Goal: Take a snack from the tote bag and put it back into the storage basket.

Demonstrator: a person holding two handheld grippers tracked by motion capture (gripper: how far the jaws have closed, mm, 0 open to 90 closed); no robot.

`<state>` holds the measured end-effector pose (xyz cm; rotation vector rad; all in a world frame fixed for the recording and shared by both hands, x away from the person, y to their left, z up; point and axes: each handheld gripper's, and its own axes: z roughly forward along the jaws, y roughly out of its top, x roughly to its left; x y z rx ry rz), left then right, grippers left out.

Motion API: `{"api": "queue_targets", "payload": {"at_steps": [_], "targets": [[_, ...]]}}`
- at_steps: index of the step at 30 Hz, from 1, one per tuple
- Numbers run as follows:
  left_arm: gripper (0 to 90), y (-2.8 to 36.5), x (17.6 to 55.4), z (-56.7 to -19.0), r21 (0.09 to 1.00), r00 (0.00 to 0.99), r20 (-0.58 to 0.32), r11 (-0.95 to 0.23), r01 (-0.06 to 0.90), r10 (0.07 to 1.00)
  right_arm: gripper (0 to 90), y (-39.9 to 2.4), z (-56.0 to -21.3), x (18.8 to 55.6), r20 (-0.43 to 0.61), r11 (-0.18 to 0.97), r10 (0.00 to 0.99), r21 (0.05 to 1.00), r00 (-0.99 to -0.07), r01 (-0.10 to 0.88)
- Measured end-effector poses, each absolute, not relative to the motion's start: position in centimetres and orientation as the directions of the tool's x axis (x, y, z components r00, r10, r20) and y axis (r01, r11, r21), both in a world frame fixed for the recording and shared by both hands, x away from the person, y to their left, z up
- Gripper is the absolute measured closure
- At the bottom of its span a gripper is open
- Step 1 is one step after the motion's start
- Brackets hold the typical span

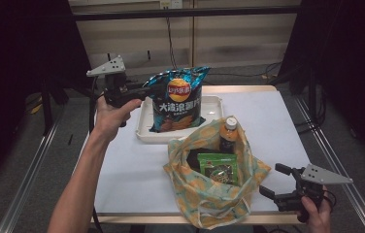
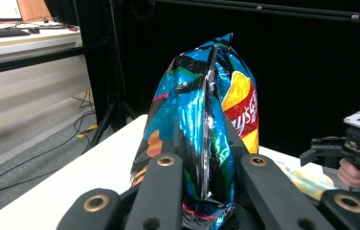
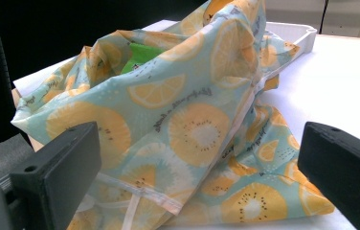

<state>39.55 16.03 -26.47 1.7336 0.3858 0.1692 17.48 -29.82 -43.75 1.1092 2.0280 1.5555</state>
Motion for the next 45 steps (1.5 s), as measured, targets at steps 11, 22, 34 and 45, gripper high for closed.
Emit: {"api": "queue_targets", "payload": {"at_steps": [11, 22, 34, 45], "targets": [[83.7, 14.8, 43.8, -28.4, 0.967, 0.921, -0.132, -0.158, 0.201, 0.366, 0.6, -29.7, -43.8, 17.4, 0.190, 0.078, 0.752, 0.925, -0.631, 0.371], [83.6, 12.4, 46.8, -29.4, 0.956, 0.914, -0.122, -0.203, 0.213, 0.386, 1.1, -30.0, -43.9, 17.6, 0.195, 0.078, 0.748, 0.923, -0.634, 0.377], [83.6, 10.5, 49.0, -32.1, 0.953, 0.911, -0.163, -0.178, 0.245, 0.379, 1.4, -29.7, -44.0, 17.8, 0.191, 0.088, 0.736, 0.924, -0.650, 0.372], [83.5, 9.1, 51.3, -34.9, 0.944, 0.894, -0.181, -0.182, 0.275, 0.411, 1.6, -29.6, -44.0, 17.8, 0.194, 0.093, 0.732, 0.921, -0.653, 0.379]]}}
